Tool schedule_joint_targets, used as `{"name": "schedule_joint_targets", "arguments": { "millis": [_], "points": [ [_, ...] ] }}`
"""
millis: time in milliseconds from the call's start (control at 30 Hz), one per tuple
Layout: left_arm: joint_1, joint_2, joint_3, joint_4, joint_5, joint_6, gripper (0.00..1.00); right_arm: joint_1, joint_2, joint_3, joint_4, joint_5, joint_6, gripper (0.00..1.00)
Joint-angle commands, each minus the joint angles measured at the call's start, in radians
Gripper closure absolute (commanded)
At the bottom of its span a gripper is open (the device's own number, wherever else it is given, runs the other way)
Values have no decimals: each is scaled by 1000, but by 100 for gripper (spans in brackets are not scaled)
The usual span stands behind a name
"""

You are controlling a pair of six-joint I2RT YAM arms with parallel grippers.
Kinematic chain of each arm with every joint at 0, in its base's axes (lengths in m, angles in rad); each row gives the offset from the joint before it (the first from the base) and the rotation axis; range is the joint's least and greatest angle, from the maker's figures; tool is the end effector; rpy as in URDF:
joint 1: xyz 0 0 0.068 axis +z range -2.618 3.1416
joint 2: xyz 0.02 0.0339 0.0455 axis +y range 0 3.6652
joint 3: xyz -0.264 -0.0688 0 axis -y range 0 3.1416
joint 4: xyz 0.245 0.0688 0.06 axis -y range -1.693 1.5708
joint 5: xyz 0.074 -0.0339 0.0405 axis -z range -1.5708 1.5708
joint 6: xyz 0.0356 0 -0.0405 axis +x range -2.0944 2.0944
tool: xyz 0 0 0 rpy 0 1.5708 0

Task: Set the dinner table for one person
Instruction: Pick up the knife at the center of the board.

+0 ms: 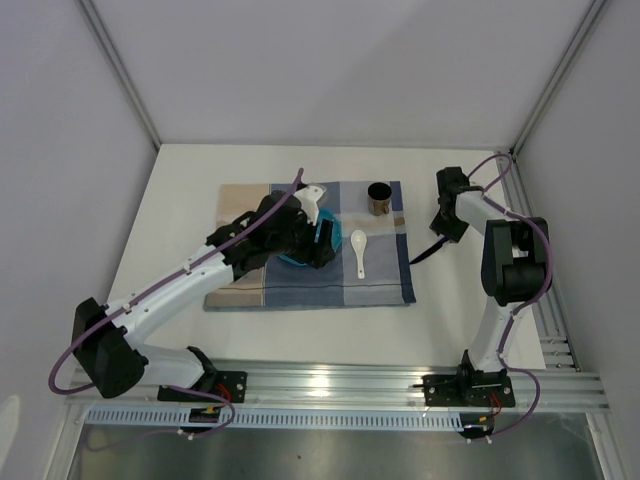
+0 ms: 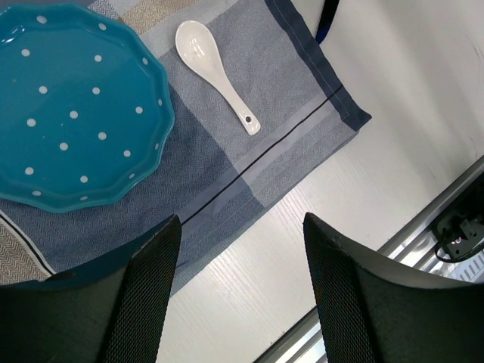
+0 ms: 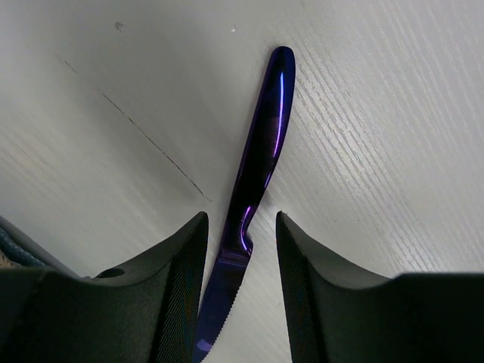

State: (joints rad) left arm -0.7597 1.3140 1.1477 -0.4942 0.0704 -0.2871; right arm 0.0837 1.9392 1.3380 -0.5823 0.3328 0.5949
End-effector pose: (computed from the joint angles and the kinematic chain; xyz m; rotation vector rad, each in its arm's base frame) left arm 0.2092 -0.2022 0.3203 0.5792 2.2354 -0.6352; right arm 0.3913 0.0212 0.1710 0.7568 2.5497 -0.2475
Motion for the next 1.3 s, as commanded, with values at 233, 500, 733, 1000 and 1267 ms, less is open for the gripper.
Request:
{"name": "schedule_joint_targets", "arguments": {
  "millis": [233,500,733,1000,1267],
  "points": [
    [-6,-47,-20,-7,-24,20,32,-2,-2,-16,4,-18,45,59],
    [-7,-42,-25,0,-14,23,35,5,-5,-71,33,-44,49,64],
    [-7,-45,-28,-1,-14,26,36,7,10,-79,55,-77,42,85],
    [-7,-42,-28,5,-27,34,37,7,9,-74,59,-94,25,100],
    [-7,-39,-23,6,-32,37,37,7,-59,-39,38,-97,-3,100]
  ]
}}
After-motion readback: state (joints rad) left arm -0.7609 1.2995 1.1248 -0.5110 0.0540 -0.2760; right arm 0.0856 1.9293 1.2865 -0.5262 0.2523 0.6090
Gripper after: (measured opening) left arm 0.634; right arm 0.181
